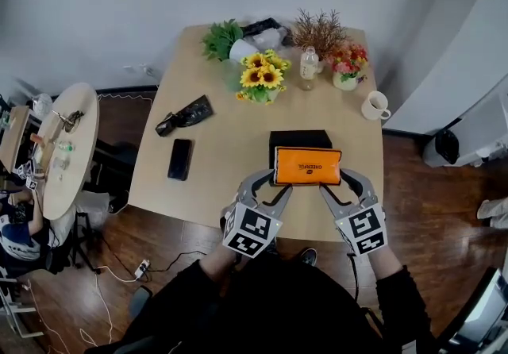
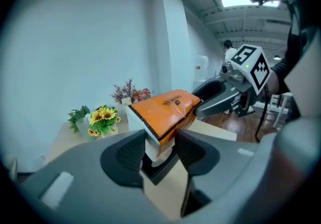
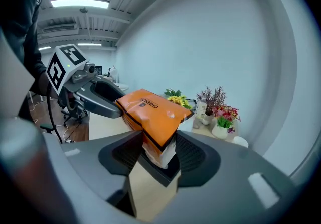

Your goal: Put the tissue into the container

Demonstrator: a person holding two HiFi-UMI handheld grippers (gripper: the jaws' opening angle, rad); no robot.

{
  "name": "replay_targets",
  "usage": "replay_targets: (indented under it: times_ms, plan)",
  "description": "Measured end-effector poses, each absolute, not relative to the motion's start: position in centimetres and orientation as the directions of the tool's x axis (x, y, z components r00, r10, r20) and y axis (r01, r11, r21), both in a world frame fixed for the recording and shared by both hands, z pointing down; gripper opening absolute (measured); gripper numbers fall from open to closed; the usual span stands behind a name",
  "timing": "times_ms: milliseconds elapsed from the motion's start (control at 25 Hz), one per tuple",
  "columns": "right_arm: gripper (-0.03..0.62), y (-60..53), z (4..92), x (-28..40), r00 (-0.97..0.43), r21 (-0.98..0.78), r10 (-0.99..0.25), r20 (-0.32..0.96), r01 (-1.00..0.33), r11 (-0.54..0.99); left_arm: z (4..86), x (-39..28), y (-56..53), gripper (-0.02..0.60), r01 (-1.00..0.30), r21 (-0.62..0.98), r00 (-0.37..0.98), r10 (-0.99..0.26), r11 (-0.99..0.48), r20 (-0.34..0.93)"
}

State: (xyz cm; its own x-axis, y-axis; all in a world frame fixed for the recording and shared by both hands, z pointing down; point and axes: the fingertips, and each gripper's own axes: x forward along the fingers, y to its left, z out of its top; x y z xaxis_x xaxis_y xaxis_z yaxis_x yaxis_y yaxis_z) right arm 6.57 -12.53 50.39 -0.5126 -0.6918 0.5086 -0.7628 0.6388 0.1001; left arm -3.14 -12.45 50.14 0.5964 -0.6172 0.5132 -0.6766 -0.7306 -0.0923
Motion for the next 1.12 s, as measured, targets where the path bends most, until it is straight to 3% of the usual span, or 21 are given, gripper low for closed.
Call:
replay_targets:
  times_ms: [800,1120]
  plan:
    - [0.204,-14.0,52.0,5.8,-0.507,0.107,-0.665,0.548,-0.746,0.657,52.0,-3.9,-13.9,0.167,-0.685,-0.066,0.584,-0.601,-0.725,0.546]
    - [0.204,-15.3,56.5,6.1,-0.488,0.11,-0.632,0.602,-0.734,0.671,57.1,-3.6,-15.1,0.167,-0.688,0.0,0.576,-0.547,-0.725,0.608]
